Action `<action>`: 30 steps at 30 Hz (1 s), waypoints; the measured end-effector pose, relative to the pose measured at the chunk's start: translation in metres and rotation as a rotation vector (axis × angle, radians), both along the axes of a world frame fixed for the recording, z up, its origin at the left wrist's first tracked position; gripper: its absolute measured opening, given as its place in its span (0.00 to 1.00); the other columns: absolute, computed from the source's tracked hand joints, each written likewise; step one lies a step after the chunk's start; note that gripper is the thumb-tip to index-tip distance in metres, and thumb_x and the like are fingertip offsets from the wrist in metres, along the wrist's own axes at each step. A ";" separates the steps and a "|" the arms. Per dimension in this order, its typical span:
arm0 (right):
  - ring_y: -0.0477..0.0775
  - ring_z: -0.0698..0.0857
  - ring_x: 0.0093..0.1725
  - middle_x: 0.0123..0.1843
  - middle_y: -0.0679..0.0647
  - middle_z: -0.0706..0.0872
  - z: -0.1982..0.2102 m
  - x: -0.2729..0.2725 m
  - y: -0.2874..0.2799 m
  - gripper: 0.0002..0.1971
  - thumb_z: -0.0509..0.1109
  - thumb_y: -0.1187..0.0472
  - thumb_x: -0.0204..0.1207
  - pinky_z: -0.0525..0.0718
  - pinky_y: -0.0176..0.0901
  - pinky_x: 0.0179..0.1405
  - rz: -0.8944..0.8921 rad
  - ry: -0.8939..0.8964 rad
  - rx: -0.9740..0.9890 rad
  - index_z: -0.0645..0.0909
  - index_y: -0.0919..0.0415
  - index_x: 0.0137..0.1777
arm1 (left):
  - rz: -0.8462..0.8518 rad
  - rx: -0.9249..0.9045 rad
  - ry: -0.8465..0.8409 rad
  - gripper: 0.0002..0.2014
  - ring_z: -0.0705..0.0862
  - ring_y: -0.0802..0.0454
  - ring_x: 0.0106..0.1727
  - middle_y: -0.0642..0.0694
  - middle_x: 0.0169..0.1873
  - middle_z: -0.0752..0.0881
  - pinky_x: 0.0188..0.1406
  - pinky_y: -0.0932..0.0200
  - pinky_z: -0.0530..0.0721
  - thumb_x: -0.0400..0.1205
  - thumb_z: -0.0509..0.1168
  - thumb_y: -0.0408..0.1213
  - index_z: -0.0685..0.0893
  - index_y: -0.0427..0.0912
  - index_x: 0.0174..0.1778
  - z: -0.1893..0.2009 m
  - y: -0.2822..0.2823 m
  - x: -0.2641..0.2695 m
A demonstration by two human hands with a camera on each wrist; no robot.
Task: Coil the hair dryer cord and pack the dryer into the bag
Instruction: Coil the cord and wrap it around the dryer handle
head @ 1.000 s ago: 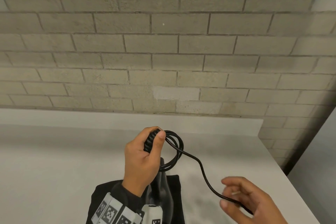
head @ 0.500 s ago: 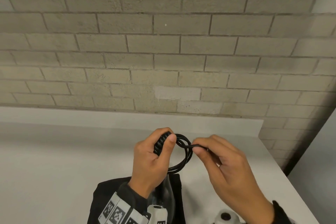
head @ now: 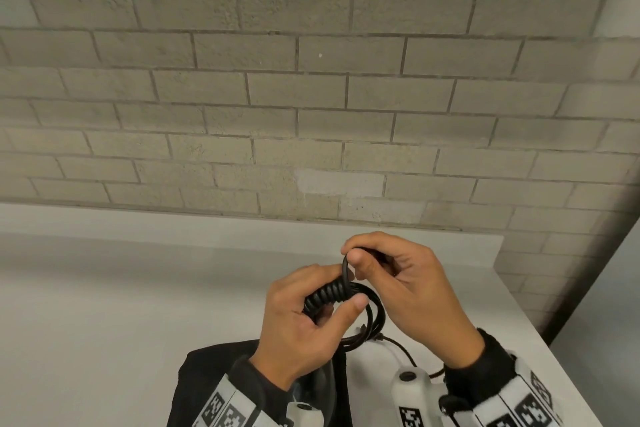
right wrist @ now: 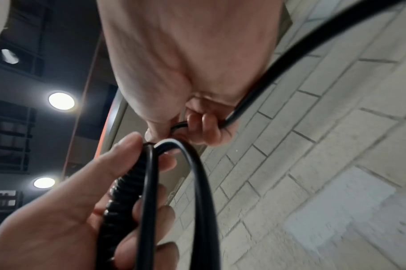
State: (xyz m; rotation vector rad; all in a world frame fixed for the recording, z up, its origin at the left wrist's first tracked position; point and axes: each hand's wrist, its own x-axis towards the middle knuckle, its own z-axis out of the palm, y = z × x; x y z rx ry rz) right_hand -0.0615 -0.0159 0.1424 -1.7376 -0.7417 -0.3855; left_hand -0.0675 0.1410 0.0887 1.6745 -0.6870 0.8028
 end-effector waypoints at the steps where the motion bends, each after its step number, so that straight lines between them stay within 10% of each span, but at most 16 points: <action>1: 0.45 0.87 0.40 0.40 0.44 0.90 -0.004 0.001 0.001 0.06 0.70 0.58 0.77 0.83 0.32 0.42 -0.008 0.025 0.027 0.89 0.55 0.48 | 0.016 0.003 -0.012 0.13 0.79 0.53 0.25 0.52 0.30 0.85 0.23 0.53 0.79 0.78 0.73 0.48 0.91 0.42 0.50 0.000 0.000 0.000; 7: 0.49 0.86 0.35 0.33 0.54 0.87 -0.026 0.003 0.005 0.08 0.69 0.55 0.77 0.84 0.39 0.39 0.006 0.232 0.209 0.83 0.61 0.47 | 0.118 0.027 -0.066 0.18 0.80 0.53 0.28 0.49 0.27 0.82 0.27 0.57 0.78 0.80 0.69 0.52 0.90 0.39 0.42 -0.003 -0.004 0.000; 11: 0.67 0.87 0.43 0.42 0.61 0.89 -0.039 -0.002 -0.003 0.14 0.68 0.46 0.79 0.85 0.64 0.42 0.023 0.256 0.242 0.85 0.58 0.48 | 0.146 0.005 -0.087 0.20 0.79 0.58 0.30 0.54 0.29 0.81 0.31 0.67 0.76 0.82 0.66 0.53 0.88 0.38 0.39 -0.003 -0.006 0.000; 16: 0.49 0.87 0.42 0.44 0.53 0.89 -0.049 -0.015 -0.013 0.13 0.80 0.53 0.68 0.85 0.42 0.45 0.116 0.290 0.075 0.86 0.53 0.51 | 0.147 -0.028 -0.083 0.20 0.81 0.60 0.31 0.57 0.29 0.83 0.32 0.68 0.76 0.84 0.64 0.53 0.87 0.40 0.37 -0.002 -0.007 0.002; 24: 0.53 0.89 0.38 0.35 0.57 0.87 -0.050 -0.018 -0.017 0.04 0.75 0.62 0.75 0.86 0.41 0.39 0.049 0.307 0.062 0.84 0.60 0.40 | 0.150 -0.009 -0.058 0.18 0.83 0.61 0.32 0.57 0.31 0.84 0.33 0.70 0.78 0.84 0.62 0.59 0.85 0.49 0.41 -0.003 -0.010 0.002; 30: 0.55 0.90 0.39 0.36 0.56 0.88 -0.049 -0.016 -0.020 0.03 0.74 0.62 0.76 0.88 0.44 0.43 0.098 0.287 0.022 0.84 0.57 0.41 | 0.176 0.050 -0.028 0.16 0.86 0.57 0.50 0.56 0.49 0.84 0.48 0.71 0.82 0.85 0.60 0.56 0.82 0.52 0.63 -0.001 -0.008 -0.003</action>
